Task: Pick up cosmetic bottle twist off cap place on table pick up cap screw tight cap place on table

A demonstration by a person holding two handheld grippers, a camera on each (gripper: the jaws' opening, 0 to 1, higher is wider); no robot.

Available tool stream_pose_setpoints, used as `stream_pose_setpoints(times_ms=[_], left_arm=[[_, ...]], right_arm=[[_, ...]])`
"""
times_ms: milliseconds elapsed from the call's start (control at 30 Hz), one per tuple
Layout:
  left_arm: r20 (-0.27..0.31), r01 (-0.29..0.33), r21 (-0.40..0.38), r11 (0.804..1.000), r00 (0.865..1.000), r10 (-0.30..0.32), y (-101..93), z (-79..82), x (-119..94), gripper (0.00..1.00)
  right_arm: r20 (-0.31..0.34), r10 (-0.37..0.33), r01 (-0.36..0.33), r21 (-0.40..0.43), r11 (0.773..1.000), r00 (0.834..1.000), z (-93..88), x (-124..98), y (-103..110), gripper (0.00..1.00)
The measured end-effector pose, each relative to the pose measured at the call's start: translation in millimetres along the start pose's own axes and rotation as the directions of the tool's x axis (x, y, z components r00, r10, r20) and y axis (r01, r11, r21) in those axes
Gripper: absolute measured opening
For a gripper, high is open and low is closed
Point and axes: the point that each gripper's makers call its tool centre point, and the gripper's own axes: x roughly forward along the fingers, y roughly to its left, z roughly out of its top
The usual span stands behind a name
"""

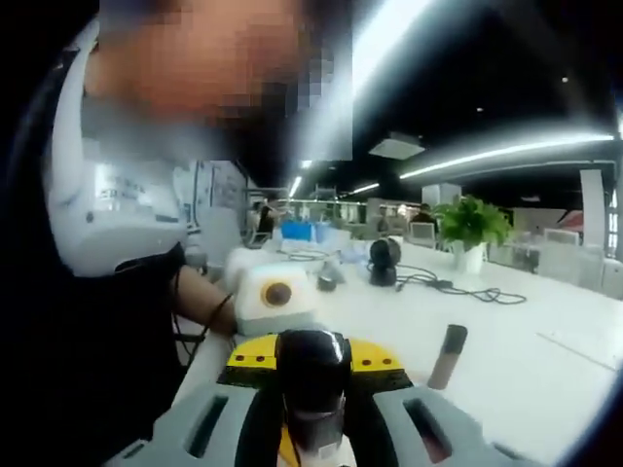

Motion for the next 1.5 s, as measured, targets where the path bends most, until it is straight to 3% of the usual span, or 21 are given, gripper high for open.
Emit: stream_pose_setpoints(times_ms=[467, 867, 967, 1233, 1267, 1367, 1500], left_arm=[[-0.001, 0.016, -0.006, 1.000, 1.000, -0.016, -2.1, 0.0, 0.7, 0.14], [0.001, 0.028, -0.007, 1.000, 1.000, -0.028, -4.0, 0.2, 0.6, 0.14], [0.002, 0.030, -0.007, 1.000, 1.000, -0.030, -4.0, 0.2, 0.4, 0.14], [0.005, 0.032, -0.003, 0.999, 0.999, -0.032, -4.3, 0.3, 0.1, 0.14], [0.004, 0.029, -0.006, 1.000, 1.000, -0.029, -3.7, 0.2, 0.0, 0.14], [0.003, 0.017, -0.011, 1.000, 1.000, -0.017, -0.9, -0.1, -0.2, 0.14], [0.004, -0.003, -0.010, 1.000, 1.000, 0.003, 2.6, -0.2, -0.3, 0.14]], right_arm=[[0.000, 0.209, -0.209, 0.011, 0.978, 0.978, -0.2, -2.2, 3.2, 0.17], [-0.032, 0.398, -0.398, -0.018, 0.917, 0.917, -0.1, -2.1, 11.9, 0.17], [-0.029, 0.417, -0.418, -0.016, 0.908, 0.908, -0.1, -0.3, 12.7, 0.17], [-0.020, 0.409, -0.409, -0.036, 0.912, 0.912, 1.1, -0.2, 14.6, 0.18], [-0.020, 0.393, -0.393, -0.033, 0.919, 0.919, 0.8, 1.4, 12.4, 0.20], [-0.025, 0.355, -0.355, -0.005, 0.935, 0.935, -3.4, 4.0, 9.6, 0.40], [-0.005, 0.301, -0.301, 0.001, 0.954, 0.954, -0.6, 2.8, 8.7, 0.40]])
